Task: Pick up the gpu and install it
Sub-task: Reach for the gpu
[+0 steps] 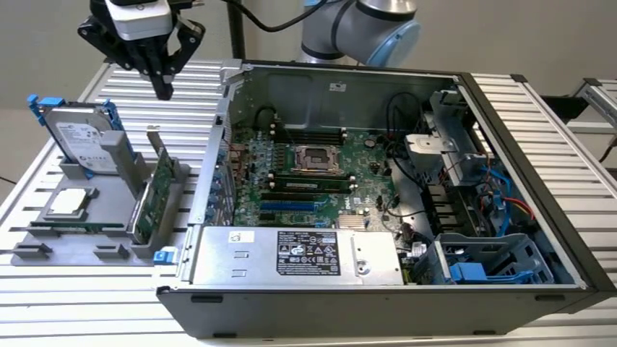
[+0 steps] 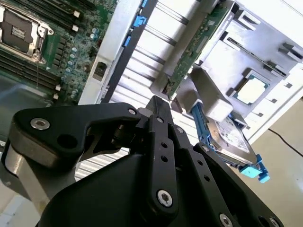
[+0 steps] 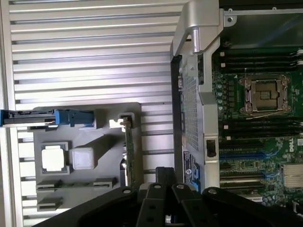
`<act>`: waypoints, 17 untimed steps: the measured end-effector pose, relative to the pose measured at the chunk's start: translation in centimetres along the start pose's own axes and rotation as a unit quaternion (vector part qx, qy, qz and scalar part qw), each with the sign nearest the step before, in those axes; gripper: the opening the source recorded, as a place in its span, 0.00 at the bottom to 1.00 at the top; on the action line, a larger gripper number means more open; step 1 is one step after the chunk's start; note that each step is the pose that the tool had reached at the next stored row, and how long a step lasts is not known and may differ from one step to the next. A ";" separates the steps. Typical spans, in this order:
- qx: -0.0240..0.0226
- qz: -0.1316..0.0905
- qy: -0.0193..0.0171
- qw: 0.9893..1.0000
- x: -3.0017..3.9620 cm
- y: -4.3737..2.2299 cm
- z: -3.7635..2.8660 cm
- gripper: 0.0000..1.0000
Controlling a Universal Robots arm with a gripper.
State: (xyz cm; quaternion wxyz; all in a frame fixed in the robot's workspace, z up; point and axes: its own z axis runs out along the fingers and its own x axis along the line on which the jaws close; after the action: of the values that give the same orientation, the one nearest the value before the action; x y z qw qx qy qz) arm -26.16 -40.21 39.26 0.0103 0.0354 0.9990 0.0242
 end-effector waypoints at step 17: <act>0.000 0.000 0.000 1.000 3.33 -0.28 -0.07 0.00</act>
State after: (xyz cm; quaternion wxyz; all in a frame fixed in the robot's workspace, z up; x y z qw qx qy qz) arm -29.50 -40.26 39.26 0.0104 0.0354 0.9990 0.0242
